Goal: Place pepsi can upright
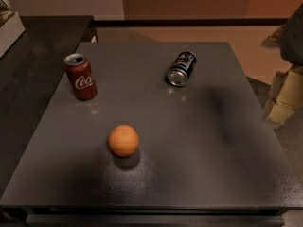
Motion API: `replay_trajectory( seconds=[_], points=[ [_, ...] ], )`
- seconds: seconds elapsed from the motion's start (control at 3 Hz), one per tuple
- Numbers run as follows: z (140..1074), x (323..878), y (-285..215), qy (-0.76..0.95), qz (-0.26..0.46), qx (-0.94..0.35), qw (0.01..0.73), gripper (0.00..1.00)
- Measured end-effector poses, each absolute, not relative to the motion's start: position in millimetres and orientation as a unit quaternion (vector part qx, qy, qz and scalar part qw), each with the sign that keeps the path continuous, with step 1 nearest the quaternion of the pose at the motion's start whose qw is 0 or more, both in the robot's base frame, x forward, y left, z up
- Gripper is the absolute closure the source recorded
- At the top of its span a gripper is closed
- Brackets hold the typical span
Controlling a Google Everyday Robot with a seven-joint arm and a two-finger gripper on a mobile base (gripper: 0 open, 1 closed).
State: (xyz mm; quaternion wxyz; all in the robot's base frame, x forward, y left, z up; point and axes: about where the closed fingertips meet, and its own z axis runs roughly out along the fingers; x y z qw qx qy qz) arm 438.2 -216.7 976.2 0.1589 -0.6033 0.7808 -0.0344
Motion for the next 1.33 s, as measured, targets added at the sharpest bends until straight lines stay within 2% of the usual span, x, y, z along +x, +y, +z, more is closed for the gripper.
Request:
replay_trajectory(
  seconds=[0.67,1.33],
  points=[
    [974,458,-208,0.801,-0.028,-0.577,0.157,0.0],
    [957,535,-187,0.875,0.007,-0.455,0.164,0.0]
  ],
)
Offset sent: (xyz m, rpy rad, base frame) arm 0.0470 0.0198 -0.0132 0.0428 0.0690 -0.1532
